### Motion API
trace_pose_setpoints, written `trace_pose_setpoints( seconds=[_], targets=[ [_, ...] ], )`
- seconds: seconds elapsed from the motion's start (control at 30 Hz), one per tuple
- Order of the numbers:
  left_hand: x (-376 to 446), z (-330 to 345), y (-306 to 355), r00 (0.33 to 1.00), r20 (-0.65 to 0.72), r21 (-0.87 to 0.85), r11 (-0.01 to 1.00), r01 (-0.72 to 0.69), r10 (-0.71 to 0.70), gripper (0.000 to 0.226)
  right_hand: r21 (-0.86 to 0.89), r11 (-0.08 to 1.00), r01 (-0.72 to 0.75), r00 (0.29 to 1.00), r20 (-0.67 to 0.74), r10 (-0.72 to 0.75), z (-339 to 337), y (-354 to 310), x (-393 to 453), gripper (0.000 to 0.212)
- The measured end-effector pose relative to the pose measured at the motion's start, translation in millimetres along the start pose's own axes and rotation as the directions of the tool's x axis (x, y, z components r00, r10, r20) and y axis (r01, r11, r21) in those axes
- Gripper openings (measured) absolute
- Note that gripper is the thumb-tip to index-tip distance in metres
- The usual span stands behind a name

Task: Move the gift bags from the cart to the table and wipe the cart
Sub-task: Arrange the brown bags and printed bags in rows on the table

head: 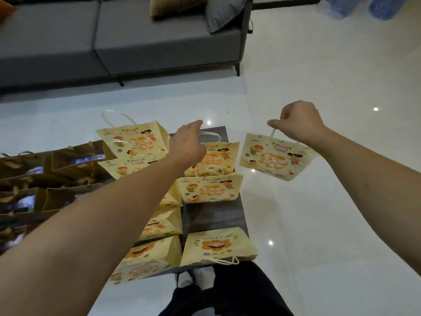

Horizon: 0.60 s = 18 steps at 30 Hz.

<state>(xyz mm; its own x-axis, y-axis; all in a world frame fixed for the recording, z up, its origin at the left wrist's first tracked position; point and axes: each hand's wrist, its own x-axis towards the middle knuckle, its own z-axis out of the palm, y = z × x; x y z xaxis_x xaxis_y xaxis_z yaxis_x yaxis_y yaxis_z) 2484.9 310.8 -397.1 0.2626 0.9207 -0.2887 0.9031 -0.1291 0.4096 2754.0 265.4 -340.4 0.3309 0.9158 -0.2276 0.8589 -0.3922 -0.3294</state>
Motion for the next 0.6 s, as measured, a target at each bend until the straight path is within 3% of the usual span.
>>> trace_pose_setpoints(
  seconds=[0.17,0.43,0.6],
  targets=[
    [-1,16,-9,0.997,-0.080,0.012,1.000,0.025,-0.024,0.029,0.049,0.993,0.106,0.994,0.018,-0.107,16,-32,39,0.040],
    [-2,24,-29,0.987,-0.158,-0.067,0.997,0.031,-0.041,0.021,-0.108,0.947,0.302,0.951,-0.029,-0.307,-4,-89,102,0.032],
    [0,18,-35,0.990,-0.129,-0.161,0.986,0.038,-0.059,0.022,-0.130,0.922,0.366,0.925,-0.060,-0.376,-7,-112,123,0.029]
  ],
)
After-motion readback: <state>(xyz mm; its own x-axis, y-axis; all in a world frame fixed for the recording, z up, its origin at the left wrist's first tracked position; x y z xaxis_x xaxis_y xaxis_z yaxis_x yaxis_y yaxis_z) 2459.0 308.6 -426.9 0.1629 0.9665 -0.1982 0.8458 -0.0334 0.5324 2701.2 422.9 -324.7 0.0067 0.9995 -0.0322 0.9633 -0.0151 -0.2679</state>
